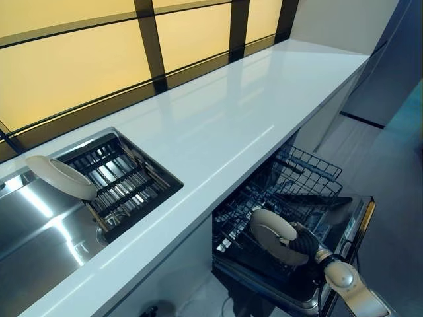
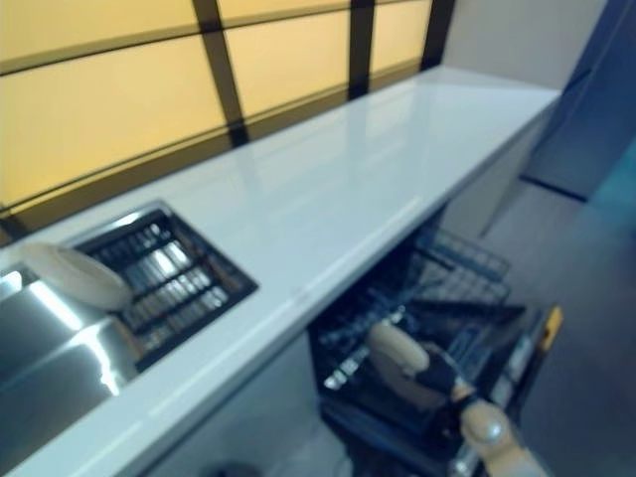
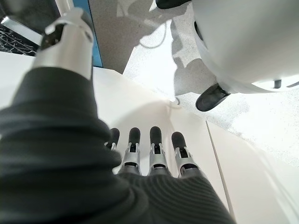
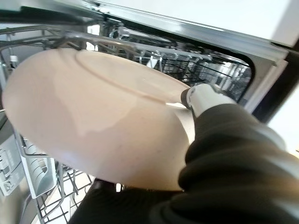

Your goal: Take plates into dishwasher

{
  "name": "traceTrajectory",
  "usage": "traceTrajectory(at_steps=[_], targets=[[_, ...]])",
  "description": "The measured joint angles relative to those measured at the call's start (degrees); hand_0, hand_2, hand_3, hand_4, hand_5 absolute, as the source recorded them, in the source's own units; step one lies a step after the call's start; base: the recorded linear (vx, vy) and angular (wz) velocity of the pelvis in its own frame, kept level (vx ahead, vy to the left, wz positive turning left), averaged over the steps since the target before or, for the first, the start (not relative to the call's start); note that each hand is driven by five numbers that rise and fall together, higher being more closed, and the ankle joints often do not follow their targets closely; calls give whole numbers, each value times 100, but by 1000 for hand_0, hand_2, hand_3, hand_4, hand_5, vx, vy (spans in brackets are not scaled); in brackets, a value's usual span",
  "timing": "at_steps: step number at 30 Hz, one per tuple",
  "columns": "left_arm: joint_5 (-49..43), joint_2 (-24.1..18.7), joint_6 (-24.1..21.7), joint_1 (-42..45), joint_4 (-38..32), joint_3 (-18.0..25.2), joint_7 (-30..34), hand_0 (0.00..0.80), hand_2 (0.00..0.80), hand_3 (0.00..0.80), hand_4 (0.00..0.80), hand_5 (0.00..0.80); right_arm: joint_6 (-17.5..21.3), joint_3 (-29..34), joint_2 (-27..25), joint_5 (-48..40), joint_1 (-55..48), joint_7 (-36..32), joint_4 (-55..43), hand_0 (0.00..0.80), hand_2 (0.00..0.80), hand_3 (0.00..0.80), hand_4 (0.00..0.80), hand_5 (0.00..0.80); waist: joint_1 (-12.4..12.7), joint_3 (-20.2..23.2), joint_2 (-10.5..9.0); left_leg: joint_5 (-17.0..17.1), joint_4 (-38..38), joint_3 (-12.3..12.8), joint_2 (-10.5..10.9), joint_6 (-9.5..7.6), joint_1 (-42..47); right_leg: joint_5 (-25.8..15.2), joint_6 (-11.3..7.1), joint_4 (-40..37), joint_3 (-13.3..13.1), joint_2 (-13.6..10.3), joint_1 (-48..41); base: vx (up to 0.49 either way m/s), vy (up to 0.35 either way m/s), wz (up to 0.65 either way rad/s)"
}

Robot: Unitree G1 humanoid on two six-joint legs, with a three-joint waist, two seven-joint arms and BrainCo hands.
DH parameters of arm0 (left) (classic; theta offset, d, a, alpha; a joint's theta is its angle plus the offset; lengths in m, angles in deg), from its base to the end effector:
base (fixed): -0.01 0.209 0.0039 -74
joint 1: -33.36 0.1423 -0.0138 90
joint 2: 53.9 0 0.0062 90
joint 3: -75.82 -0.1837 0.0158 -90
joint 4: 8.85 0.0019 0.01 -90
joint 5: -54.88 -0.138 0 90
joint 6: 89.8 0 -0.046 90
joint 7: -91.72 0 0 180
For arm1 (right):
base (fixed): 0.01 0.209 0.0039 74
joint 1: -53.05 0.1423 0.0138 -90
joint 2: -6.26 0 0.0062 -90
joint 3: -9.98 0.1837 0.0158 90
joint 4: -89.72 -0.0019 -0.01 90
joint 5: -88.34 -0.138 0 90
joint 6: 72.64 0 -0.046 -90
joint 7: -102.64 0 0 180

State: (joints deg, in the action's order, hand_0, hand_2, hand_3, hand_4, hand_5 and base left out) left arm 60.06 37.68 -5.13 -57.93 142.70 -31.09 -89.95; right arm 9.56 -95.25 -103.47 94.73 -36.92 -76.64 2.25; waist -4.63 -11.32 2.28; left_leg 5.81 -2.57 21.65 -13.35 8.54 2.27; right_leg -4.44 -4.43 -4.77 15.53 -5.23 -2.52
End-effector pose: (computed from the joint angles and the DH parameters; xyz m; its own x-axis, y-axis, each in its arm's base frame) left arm 0.1068 0.2071 -0.1050 0.5586 0.0826 -0.8253 0.1992 0.9525 0.2302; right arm 0.1962 -0.2267 0.0408 0.9566 0.0851 -0.2786 -0.2537 0.7135 -0.6531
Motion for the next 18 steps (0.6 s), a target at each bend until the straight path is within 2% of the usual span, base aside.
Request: traceTrajectory(at_steps=[2,9,18], targets=[[-1,39,1,-13,-2,-20,0,0,0,0,0,0,-42,-83,24,161,42,137,186,800,800,800,800,800,87,39,37,0,-1,-7,4,0,-3,0,0,0,5,-4,-2,0,0,0],[-10,51,76,-32,-5,-36,4,0,0,0,0,0,-177,-138,50,602,255,277,451,800,800,800,800,800,114,75,93,20,12,-147,37,-25,-93,14,-15,0,92,-31,-6,10,15,9],[-217,67,120,-100,-6,-37,63,0,0,0,0,0,-289,-365,94,1111,380,323,681,800,800,800,800,800,245,78,117,24,5,-202,74,-34,-129,20,-36,0,151,-65,-12,-2,-1,2]])
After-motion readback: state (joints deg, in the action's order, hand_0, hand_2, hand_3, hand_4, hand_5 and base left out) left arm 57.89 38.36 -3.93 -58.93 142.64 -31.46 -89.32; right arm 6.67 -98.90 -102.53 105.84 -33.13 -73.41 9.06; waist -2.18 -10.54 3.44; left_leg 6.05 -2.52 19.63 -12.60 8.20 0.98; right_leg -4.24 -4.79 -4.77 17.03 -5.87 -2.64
